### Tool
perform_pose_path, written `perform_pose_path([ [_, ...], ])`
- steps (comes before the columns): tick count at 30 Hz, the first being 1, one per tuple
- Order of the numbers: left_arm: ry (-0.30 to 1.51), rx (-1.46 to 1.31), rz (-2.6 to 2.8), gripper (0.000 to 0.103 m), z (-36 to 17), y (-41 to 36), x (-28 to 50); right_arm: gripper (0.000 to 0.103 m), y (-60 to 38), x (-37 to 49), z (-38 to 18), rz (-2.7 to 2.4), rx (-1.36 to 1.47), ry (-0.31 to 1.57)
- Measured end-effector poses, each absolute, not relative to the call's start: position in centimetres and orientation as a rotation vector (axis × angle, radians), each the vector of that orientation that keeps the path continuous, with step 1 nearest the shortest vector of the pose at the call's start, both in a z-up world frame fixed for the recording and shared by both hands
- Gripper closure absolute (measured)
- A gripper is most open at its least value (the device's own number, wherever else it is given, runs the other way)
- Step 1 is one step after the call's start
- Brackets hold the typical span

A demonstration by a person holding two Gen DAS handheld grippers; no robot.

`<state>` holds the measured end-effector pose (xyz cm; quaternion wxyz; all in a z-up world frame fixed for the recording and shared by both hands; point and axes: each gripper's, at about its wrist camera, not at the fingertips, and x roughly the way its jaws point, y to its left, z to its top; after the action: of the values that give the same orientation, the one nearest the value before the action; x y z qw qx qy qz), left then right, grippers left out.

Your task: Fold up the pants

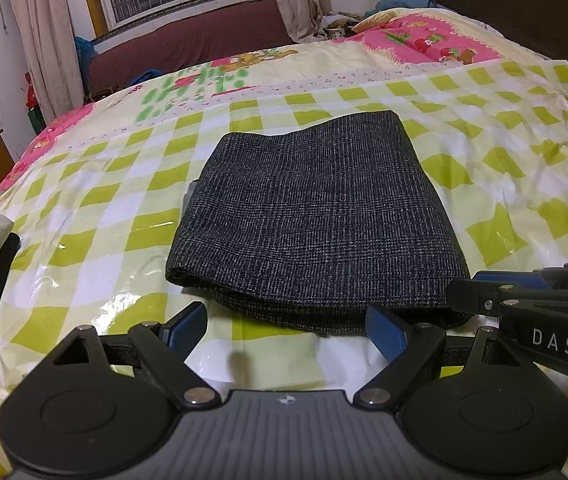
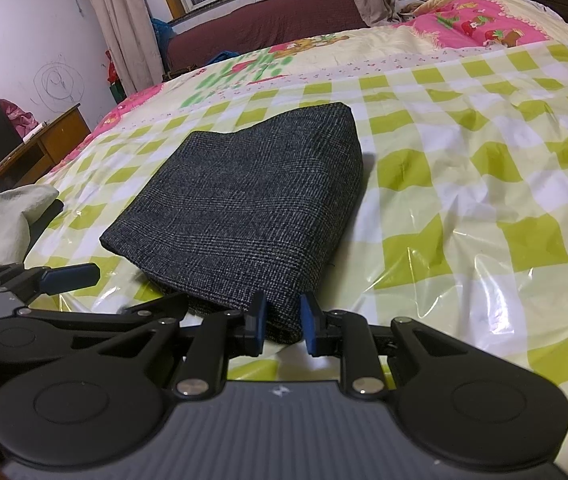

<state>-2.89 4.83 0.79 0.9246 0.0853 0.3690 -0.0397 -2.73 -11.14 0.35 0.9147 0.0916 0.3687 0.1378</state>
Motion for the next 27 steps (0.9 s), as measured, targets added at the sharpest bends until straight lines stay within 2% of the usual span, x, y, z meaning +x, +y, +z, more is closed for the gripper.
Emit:
perform_pose_path([
  [27,0.768,0.179,-0.078,0.005,0.72,4.75,-2.83,0.081,-11.14,-2.77,0.31,0.283,0.187,0.761],
])
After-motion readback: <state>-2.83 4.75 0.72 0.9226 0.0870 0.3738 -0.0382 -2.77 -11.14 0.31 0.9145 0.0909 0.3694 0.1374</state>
